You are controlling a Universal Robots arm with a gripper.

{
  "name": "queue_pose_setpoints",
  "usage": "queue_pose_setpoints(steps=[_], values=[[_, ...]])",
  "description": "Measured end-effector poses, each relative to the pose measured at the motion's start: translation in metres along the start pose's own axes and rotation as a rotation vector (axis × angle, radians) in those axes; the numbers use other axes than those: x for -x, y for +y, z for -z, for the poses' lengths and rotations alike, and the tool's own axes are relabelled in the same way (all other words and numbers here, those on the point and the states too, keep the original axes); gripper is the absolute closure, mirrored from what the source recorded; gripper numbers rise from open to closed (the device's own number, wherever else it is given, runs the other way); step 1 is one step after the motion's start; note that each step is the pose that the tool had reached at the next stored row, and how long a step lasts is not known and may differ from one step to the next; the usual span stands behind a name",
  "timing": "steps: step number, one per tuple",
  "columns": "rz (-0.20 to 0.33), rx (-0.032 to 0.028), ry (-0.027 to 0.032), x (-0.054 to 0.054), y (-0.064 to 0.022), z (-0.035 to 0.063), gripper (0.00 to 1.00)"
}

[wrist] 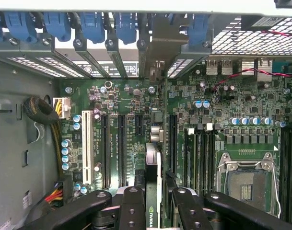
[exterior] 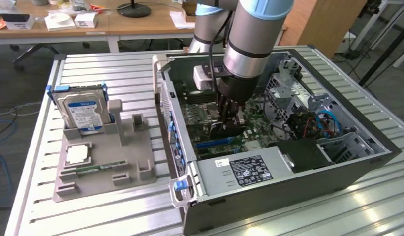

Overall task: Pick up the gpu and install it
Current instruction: 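Insert the gpu into the slot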

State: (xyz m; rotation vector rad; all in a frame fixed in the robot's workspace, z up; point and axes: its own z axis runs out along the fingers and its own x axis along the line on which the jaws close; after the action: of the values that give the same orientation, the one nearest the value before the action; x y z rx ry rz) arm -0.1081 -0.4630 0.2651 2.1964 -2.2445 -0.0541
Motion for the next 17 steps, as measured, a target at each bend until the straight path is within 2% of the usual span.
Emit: queue_pose_setpoints(steps=[17], values=[[0.0, -0.0002, -0.0003, 0.0, -0.0001, -0.0017, 0.73]])
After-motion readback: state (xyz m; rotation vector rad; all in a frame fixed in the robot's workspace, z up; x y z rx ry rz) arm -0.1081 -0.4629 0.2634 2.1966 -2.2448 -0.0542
